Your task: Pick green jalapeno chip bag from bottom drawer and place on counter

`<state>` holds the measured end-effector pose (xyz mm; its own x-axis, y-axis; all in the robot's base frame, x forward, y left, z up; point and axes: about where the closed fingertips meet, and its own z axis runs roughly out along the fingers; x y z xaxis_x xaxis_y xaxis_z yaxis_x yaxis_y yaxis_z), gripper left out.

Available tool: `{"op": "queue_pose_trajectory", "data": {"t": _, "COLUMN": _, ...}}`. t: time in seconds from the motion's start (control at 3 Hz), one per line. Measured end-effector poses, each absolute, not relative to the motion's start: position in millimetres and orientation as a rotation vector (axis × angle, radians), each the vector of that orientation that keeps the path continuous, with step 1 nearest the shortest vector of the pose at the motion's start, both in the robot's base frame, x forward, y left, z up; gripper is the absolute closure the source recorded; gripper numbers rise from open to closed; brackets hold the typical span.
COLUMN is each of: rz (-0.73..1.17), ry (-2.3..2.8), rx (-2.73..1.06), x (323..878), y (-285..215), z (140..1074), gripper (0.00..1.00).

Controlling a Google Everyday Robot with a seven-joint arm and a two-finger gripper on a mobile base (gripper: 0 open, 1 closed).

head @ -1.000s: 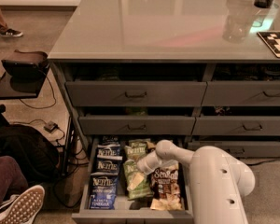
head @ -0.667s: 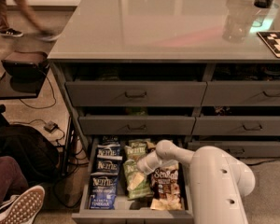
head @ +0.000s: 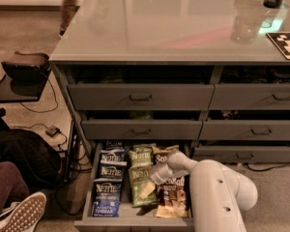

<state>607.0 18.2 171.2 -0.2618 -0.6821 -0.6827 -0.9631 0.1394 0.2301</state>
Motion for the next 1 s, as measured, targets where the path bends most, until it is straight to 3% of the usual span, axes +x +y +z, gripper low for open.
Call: {"op": "queue_pose_trajectory", "data": {"t": 1.0, "rz": 0.799, "ry": 2.158, "rx": -1.575, "x": 607, "y": 2, "z": 134, "gripper": 0.00}}
